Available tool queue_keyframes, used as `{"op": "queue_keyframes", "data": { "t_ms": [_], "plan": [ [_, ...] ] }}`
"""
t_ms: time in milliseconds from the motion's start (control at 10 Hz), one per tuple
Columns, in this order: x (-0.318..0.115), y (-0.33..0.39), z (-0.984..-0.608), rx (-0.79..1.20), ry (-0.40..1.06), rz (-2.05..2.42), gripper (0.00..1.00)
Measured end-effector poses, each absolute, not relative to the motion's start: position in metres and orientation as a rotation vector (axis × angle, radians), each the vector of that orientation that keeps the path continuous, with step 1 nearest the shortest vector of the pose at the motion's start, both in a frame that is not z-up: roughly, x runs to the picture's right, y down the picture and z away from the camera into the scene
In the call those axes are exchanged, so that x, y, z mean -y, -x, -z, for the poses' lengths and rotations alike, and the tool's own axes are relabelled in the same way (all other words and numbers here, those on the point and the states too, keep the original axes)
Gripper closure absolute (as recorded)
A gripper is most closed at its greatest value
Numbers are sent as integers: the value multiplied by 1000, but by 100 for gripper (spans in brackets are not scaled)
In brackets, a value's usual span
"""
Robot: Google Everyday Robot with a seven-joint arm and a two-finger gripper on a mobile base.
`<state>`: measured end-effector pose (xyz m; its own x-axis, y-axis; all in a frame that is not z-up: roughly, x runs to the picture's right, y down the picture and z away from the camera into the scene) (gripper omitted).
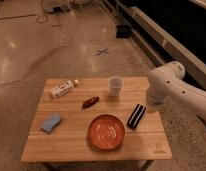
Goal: Drag the pepper across the table
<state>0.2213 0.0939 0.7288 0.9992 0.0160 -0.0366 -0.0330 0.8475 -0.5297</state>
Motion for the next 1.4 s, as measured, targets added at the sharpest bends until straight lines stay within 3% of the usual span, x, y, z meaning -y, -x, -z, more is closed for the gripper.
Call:
{"op": "queue_keyframes", "data": {
  "t_ms": [400,700,900,1400],
  "plan": [
    [-87,-230,-746,-18,561,17,59],
    [-81,-215,-731,-9,553,54,59],
    [-76,-212,-752,-1,546,71,59],
    [-73,-195,-760,10,549,116,59]
  ]
}}
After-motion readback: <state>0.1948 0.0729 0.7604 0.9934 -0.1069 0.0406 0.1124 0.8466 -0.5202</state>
